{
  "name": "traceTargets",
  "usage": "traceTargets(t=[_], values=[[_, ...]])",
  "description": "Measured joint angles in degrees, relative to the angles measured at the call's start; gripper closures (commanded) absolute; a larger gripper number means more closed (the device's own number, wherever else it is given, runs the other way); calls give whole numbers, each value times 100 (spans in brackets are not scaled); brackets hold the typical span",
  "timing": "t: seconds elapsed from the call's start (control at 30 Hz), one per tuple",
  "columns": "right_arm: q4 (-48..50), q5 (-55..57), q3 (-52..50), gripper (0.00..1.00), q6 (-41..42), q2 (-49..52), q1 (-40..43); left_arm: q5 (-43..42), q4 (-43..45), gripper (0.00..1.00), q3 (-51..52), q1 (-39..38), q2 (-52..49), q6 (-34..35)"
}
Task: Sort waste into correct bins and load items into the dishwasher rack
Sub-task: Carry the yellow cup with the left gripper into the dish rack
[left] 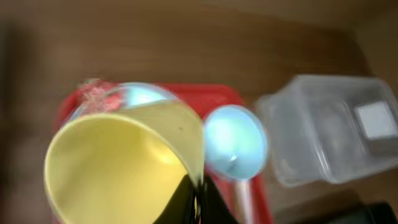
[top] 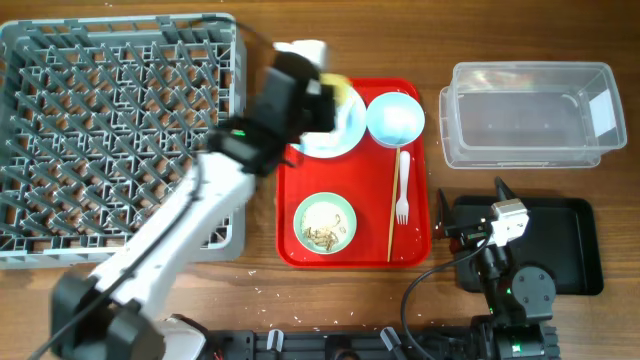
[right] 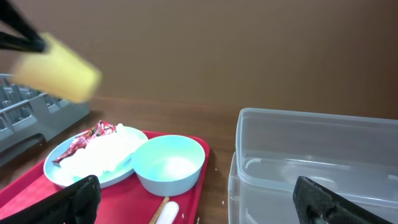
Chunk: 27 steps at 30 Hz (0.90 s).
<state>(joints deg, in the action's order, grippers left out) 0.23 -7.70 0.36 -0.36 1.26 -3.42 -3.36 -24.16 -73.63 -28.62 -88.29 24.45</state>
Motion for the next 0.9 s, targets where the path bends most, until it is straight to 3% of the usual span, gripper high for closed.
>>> traceTargets(t=[0.07,0.13,0.33,0.47,0.57,0.9], values=[[2,0,0,0,0,2,0,-376,-769,96,2,846,247,212],[2,2,0,0,0,2,-2,-1381,-1082,96,4,1921,269,286],[2,0,0,0,0,0,0,-4468,-1086,96,7,4129,4,17],[2,2,0,0,0,2,0,-5372,-970,96,9,4841,-442,-20],[2,0,0,0,0,2,0,-6008,-341,96,17,5178,-946,-52],[2,2,0,0,0,0,0,-6242,28,96,17,5641,-1650,-79]])
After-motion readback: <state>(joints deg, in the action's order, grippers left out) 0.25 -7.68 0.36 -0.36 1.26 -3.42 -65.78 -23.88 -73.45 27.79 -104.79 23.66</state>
